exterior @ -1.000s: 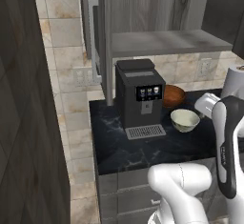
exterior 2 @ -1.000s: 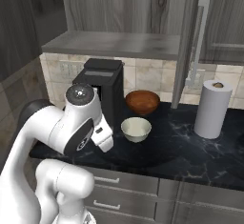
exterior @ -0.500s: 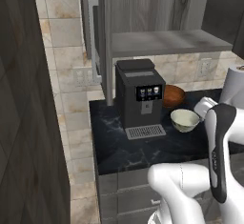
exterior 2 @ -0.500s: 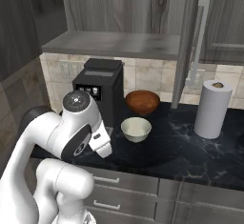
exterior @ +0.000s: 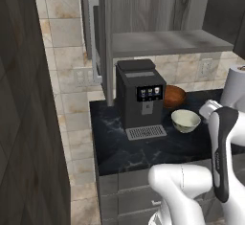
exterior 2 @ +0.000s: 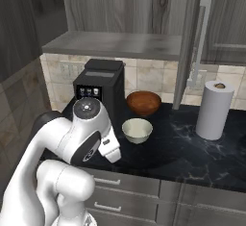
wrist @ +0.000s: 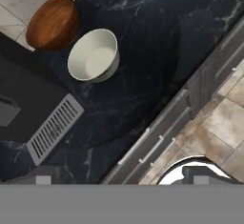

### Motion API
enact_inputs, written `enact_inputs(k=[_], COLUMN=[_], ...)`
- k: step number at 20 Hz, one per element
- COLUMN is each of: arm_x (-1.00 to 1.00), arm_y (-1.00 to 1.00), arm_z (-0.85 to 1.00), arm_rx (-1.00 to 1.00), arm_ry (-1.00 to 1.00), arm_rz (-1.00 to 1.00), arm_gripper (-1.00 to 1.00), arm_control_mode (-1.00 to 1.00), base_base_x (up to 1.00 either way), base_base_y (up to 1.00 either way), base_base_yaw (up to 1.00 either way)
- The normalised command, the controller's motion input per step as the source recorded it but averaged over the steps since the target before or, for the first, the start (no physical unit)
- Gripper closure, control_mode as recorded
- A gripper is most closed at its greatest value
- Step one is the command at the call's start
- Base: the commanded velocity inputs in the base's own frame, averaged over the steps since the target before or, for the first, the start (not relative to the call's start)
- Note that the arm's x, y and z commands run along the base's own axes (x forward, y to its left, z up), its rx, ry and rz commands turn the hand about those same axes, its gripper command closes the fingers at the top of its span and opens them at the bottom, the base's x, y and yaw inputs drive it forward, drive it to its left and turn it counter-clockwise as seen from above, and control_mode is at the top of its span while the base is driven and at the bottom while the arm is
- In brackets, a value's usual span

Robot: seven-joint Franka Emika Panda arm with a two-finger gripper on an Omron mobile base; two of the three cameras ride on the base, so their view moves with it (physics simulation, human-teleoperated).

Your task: Pick up the bowls on the counter and stack them on top of one another in the open cabinet. Place the smaller bowl on top of the larger bowl.

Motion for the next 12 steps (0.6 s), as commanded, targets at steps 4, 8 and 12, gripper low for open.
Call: enact_inputs(k=[4, 8, 12], arm_x=[0.04, 0.10, 0.10], arm_y=[-0.27, -0.05, -0.04], arm_z=[-0.12, -0.07, -0.05], arm_rx=[0.00, 0.00, 0.00], arm_ry=[0.00, 0.00, 0.00], arm_rz=[0.00, 0.00, 0.00], arm_gripper=[-1.00, -1.00, -1.00], arm_control_mode=[-1.00, -1.00, -1.00], base_base_x=[0.00, 0.00, 0.00], base_base_y=[0.00, 0.00, 0.00], base_base_yaw=[0.00, 0.00, 0.00])
